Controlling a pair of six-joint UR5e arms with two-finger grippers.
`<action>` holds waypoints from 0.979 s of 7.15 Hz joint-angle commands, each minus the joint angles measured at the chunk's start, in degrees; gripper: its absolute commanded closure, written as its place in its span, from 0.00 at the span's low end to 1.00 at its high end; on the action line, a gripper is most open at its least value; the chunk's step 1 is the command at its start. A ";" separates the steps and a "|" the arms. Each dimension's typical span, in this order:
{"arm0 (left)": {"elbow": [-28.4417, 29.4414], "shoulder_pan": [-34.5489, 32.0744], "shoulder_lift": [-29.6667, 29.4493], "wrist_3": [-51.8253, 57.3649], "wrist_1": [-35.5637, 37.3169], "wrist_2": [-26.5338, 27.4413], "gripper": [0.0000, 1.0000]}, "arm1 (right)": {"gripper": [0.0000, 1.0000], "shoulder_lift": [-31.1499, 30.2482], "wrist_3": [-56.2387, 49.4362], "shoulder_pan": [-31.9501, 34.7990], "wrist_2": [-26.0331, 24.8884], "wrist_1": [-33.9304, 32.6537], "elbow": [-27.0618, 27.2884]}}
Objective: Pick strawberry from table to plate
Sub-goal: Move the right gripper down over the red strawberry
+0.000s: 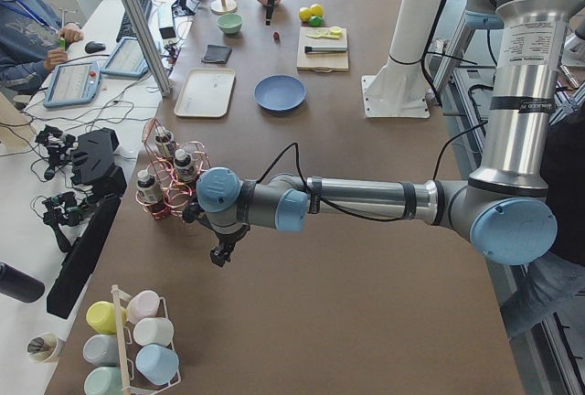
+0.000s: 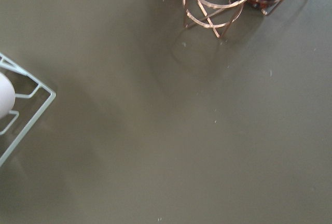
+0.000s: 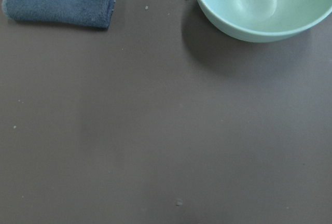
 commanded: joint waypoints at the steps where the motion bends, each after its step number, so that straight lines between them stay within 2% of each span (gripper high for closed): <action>1: 0.33 -0.04 0.39 0.28 -0.45 -2.22 0.02 | 0.05 0.01 1.60 -2.58 -3.24 0.16 -1.36; 2: 0.42 -0.13 0.39 0.28 -0.36 -2.22 0.02 | 0.06 0.01 2.04 -3.99 -4.75 0.34 -2.24; 4: 1.12 -0.13 0.48 0.36 -0.36 -2.13 0.02 | 0.08 -0.17 2.13 -5.14 -5.90 4.88 -5.92; 7: 0.50 -0.04 1.80 0.45 -0.45 -2.22 0.02 | 0.19 -0.70 5.91 -5.76 -5.90 6.49 -5.94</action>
